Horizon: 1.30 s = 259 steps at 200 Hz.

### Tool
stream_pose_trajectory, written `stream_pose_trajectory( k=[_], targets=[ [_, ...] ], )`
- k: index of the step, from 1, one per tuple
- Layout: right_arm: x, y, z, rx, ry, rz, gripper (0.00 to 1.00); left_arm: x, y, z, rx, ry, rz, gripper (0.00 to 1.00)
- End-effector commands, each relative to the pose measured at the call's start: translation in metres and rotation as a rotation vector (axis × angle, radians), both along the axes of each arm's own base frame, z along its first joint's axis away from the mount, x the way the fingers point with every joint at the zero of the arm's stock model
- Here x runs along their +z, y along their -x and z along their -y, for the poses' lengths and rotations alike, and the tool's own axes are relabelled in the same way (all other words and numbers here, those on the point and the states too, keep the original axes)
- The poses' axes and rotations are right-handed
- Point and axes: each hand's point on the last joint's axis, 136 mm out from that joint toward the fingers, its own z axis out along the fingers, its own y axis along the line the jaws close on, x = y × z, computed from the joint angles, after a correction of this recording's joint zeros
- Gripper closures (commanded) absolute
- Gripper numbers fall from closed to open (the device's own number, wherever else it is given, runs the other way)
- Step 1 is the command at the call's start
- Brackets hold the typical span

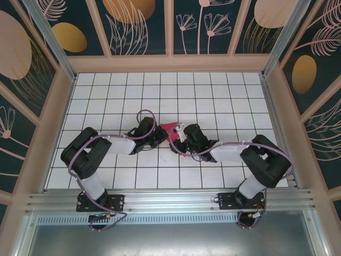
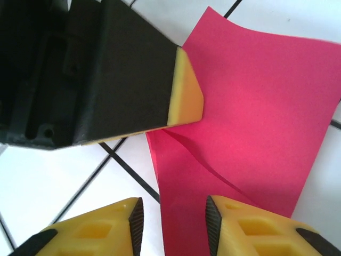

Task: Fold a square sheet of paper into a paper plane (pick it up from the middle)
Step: Fold the wing for the fifth time at the center of the table.

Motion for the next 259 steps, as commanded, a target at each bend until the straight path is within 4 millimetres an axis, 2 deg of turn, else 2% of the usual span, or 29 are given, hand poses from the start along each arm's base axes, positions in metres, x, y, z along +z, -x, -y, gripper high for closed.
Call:
stream_pose_trajectory(
  k=[1, 35, 65, 101, 126, 149, 167, 181, 183, 198, 209, 229, 259],
  targets=[
    [-0.002, -0.004, 0.012, 0.035, 0.232, 0.158, 0.59, 0.004, -0.002, 0.006, -0.024, 0.001, 0.005, 0.91],
    [-0.013, -0.006, 0.013, 0.042, 0.373, 0.246, 0.58, 0.004, -0.001, 0.006, -0.025, 0.003, 0.003, 0.90],
    [-0.019, -0.015, 0.017, 0.008, 0.471, 0.336, 0.59, 0.005, -0.001, 0.006, -0.026, 0.006, 0.004, 0.90],
    [-0.023, -0.018, 0.018, -0.016, 0.495, 0.361, 0.72, 0.004, 0.000, 0.004, -0.023, 0.002, 0.002, 0.90],
    [-0.021, -0.016, 0.015, -0.029, 0.448, 0.343, 0.83, 0.006, -0.001, 0.003, -0.015, 0.000, 0.007, 0.88],
    [-0.023, -0.009, 0.006, -0.012, 0.379, 0.289, 0.87, 0.010, -0.002, 0.000, -0.003, -0.011, 0.017, 0.78],
    [-0.030, -0.005, 0.000, -0.009, 0.329, 0.236, 0.88, 0.009, -0.003, -0.002, 0.006, -0.019, 0.018, 0.76],
    [-0.035, -0.002, -0.004, -0.005, 0.303, 0.194, 0.88, 0.008, -0.004, -0.003, 0.010, -0.028, 0.015, 0.58],
    [-0.035, -0.002, -0.005, -0.006, 0.298, 0.187, 0.88, 0.017, -0.005, -0.003, 0.012, -0.016, 0.031, 0.56],
    [-0.038, 0.001, -0.009, -0.009, 0.244, 0.135, 0.88, 0.027, -0.006, -0.005, 0.020, -0.011, 0.055, 0.55],
    [-0.038, 0.002, -0.011, -0.012, 0.179, 0.090, 0.88, 0.033, -0.007, -0.008, 0.033, -0.018, 0.072, 0.49],
    [-0.038, 0.004, -0.013, -0.020, 0.086, 0.020, 0.88, 0.043, -0.006, -0.018, 0.053, -0.053, 0.098, 0.46],
    [-0.038, 0.009, -0.017, -0.003, -0.007, -0.050, 0.86, 0.046, 0.000, -0.022, 0.046, -0.049, 0.105, 0.43]
  ],
)
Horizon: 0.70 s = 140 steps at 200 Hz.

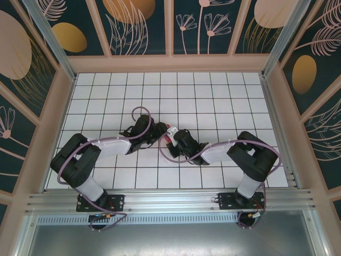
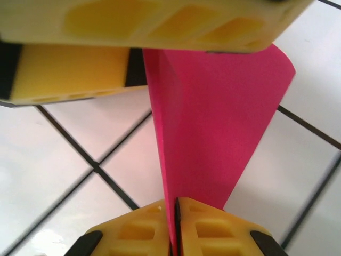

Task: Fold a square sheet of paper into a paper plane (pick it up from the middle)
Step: Fold the wing for the fifth time at the center of the table.

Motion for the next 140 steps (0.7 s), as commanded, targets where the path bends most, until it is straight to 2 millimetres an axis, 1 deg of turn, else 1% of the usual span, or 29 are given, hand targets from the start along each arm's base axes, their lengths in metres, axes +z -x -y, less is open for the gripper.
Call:
stream_pose_trajectory(
  k=[1, 18, 35, 63, 72, 104, 140],
  targets=[
    [-0.020, 0.013, 0.005, -0.006, -0.071, -0.155, 0.86, 0.014, 0.005, -0.001, -0.022, 0.009, 0.037, 0.43],
    [-0.022, 0.014, 0.007, -0.011, -0.084, -0.165, 0.84, 0.010, 0.007, 0.001, -0.038, 0.011, 0.023, 0.42],
    [-0.025, 0.013, 0.010, -0.017, -0.068, -0.165, 0.84, 0.004, 0.009, 0.003, -0.052, 0.012, 0.005, 0.43],
    [-0.031, 0.014, 0.012, -0.014, -0.021, -0.165, 0.82, -0.007, 0.011, 0.004, -0.062, 0.001, -0.018, 0.48],
    [-0.031, 0.014, 0.012, -0.013, -0.017, -0.161, 0.82, -0.012, 0.012, 0.003, -0.064, -0.009, -0.029, 0.50],
    [-0.025, 0.013, 0.010, -0.014, -0.024, -0.152, 0.78, -0.022, 0.015, 0.001, -0.064, -0.023, -0.050, 0.51],
    [-0.026, 0.016, 0.006, -0.012, -0.105, -0.254, 0.78, -0.028, 0.014, 0.005, -0.082, -0.033, -0.059, 0.53]
  ],
)
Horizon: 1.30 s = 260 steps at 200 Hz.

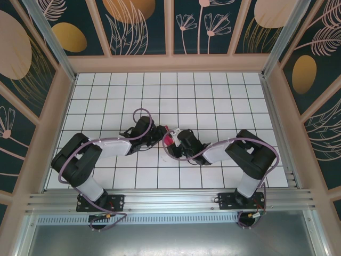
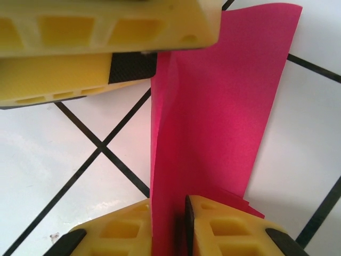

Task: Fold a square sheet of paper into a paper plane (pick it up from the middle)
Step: Fold the wing for the fifth time at the center of the table.

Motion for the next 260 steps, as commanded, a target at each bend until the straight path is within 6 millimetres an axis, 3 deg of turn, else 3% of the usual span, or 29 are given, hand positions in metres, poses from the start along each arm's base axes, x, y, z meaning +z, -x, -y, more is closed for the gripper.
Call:
stream_pose_trajectory(
  k=[1, 24, 82, 189, 215, 260],
  targets=[
    [-0.010, 0.009, -0.001, 0.006, -0.033, -0.120, 0.78, -0.012, 0.004, 0.003, -0.038, -0.020, -0.019, 0.53],
    [-0.010, 0.012, 0.000, -0.006, -0.089, -0.159, 0.76, -0.018, 0.003, 0.007, -0.055, -0.026, -0.030, 0.59],
    [0.000, 0.014, 0.004, -0.015, -0.166, -0.211, 0.70, -0.029, 0.002, 0.010, -0.086, -0.064, -0.055, 0.61],
    [0.032, 0.013, 0.009, -0.055, -0.133, -0.271, 0.59, -0.018, 0.002, 0.011, -0.105, -0.061, -0.031, 0.59],
    [0.033, 0.010, 0.006, -0.048, -0.101, -0.285, 0.59, -0.018, 0.001, 0.011, -0.104, -0.061, -0.028, 0.59],
    [0.031, 0.008, 0.002, -0.044, -0.084, -0.310, 0.69, -0.015, -0.001, 0.013, -0.104, -0.057, -0.021, 0.59]
  ],
)
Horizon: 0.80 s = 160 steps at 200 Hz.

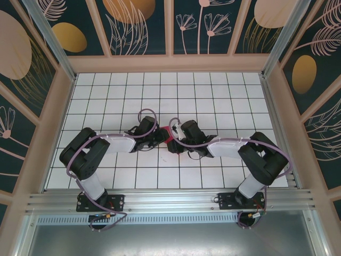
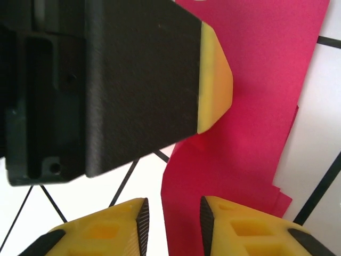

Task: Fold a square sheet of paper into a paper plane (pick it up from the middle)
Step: Fold the wing for the fifth time at the center of the table.

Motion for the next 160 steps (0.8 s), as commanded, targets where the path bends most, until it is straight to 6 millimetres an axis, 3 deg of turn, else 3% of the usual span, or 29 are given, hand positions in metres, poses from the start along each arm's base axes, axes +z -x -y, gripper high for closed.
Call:
stream_pose_trajectory(
  k=[1, 18, 38, 50, 52, 59, 92, 125, 160],
  targets=[
    [-0.003, 0.000, 0.000, 0.008, 0.020, -0.034, 0.69, 0.009, -0.002, 0.004, -0.021, 0.001, 0.016, 0.59],
    [-0.005, 0.001, 0.002, 0.003, 0.031, -0.037, 0.77, 0.009, -0.002, 0.003, -0.020, 0.000, 0.015, 0.59],
    [-0.011, 0.002, 0.007, -0.008, 0.053, -0.040, 0.78, 0.008, -0.001, 0.004, -0.021, 0.001, 0.013, 0.59],
    [-0.013, 0.001, 0.009, -0.013, 0.067, -0.037, 0.76, 0.009, -0.001, 0.003, -0.021, 0.001, 0.013, 0.59],
    [-0.013, 0.001, 0.010, -0.014, 0.069, -0.035, 0.75, 0.017, -0.003, 0.005, -0.021, 0.014, 0.030, 0.59],
    [-0.013, 0.000, 0.010, -0.016, 0.075, -0.031, 0.71, 0.020, -0.003, 0.005, -0.020, 0.018, 0.037, 0.59],
    [0.006, 0.002, -0.001, 0.024, 0.066, 0.006, 0.64, 0.020, -0.003, 0.004, -0.018, 0.015, 0.036, 0.59],
    [0.000, -0.002, 0.003, 0.004, 0.139, 0.035, 0.63, 0.019, -0.003, 0.004, -0.017, 0.018, 0.034, 0.59],
    [0.008, -0.012, 0.015, -0.053, 0.249, 0.160, 0.61, 0.022, -0.004, -0.001, 0.007, 0.006, 0.052, 0.58]
  ],
)
